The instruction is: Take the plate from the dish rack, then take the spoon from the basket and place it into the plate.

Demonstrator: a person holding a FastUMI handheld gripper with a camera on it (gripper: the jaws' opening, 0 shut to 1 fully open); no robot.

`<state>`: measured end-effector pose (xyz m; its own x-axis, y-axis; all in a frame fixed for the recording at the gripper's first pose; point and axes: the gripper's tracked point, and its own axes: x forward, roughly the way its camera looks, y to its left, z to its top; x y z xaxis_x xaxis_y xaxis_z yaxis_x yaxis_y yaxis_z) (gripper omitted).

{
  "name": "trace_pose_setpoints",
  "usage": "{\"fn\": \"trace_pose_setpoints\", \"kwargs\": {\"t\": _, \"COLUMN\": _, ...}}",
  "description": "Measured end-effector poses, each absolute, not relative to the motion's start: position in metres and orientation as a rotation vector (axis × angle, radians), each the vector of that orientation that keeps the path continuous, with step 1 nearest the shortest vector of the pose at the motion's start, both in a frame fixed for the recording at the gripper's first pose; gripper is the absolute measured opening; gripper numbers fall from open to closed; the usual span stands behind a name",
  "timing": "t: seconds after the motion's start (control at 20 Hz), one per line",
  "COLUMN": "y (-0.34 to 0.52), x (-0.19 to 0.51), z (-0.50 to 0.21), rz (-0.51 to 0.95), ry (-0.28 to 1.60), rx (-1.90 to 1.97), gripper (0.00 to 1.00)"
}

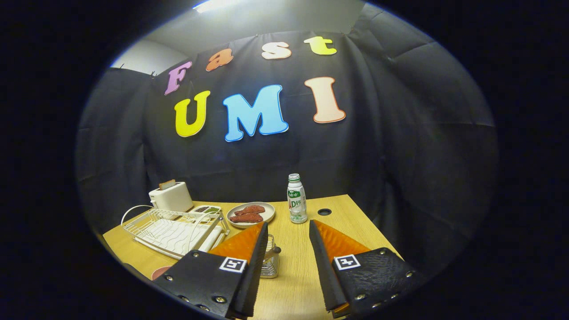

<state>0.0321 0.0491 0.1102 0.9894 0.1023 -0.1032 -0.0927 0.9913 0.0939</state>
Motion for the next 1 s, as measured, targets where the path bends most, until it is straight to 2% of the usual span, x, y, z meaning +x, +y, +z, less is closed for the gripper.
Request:
{"fn": "trace_pose_setpoints", "kwargs": {"t": 0.5, "y": 0.069, "x": 0.069, "z": 0.062, "rz": 0.146, "ry": 0.124, "rx": 0.125, "gripper": 0.57}}
{"fn": "trace_pose_setpoints", "kwargs": {"t": 0.55, "y": 0.072, "x": 0.074, "z": 0.058, "rz": 0.151, "ry": 0.131, "rx": 0.126, "gripper": 0.53}}
{"fn": "trace_pose_setpoints", "kwargs": {"t": 0.65, "y": 0.076, "x": 0.088, "z": 0.053, "rz": 0.14, "ry": 0.12, "rx": 0.12, "gripper": 0.51}}
{"fn": "trace_pose_setpoints", "kwargs": {"t": 0.85, "y": 0.084, "x": 0.087, "z": 0.058, "rz": 0.161, "ry": 0.161, "rx": 0.177, "gripper": 0.14}}
{"fn": "trace_pose_setpoints", "kwargs": {"t": 0.95, "y": 0.077, "x": 0.089, "z": 0.06, "rz": 0.145, "ry": 0.169, "rx": 0.197, "gripper": 0.13}}
{"fn": "trace_pose_setpoints", "kwargs": {"t": 1.0, "y": 0.078, "x": 0.092, "z": 0.062, "rz": 0.14, "ry": 0.177, "rx": 0.222, "gripper": 0.05}}
